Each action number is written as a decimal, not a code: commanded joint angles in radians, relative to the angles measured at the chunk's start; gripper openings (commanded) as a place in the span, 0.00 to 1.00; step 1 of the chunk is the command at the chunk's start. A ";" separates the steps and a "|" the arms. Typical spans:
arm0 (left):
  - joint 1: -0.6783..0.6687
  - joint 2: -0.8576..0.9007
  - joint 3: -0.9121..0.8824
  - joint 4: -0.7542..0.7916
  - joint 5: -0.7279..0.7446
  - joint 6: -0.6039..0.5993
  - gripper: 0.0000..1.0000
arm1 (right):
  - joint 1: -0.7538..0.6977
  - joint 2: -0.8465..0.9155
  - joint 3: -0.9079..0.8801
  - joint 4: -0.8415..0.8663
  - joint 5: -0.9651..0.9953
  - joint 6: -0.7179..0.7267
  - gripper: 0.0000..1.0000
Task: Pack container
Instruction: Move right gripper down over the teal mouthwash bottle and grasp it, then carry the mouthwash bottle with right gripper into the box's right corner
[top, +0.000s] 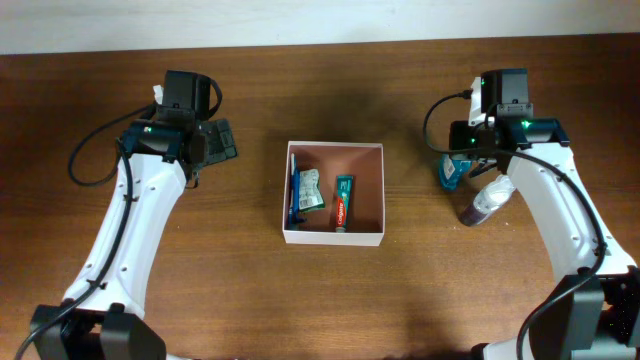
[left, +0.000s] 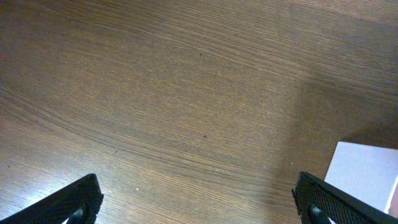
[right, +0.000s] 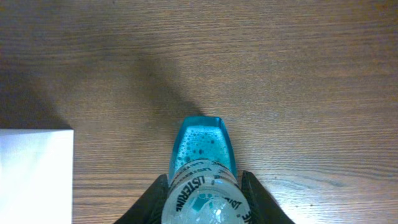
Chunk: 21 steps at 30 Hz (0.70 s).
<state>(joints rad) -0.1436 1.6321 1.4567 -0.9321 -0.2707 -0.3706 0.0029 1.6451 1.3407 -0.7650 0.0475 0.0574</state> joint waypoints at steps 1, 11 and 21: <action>0.003 -0.005 0.008 -0.001 -0.014 0.005 0.99 | 0.004 0.002 0.017 -0.001 0.013 0.002 0.24; 0.003 -0.005 0.008 -0.001 -0.014 0.005 0.99 | 0.064 -0.108 0.048 -0.032 0.006 0.002 0.19; 0.003 -0.005 0.008 -0.001 -0.014 0.005 0.99 | 0.229 -0.198 0.291 -0.293 0.010 0.062 0.19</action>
<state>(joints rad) -0.1436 1.6321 1.4567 -0.9321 -0.2707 -0.3706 0.1967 1.4963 1.5146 -1.0153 0.0471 0.0837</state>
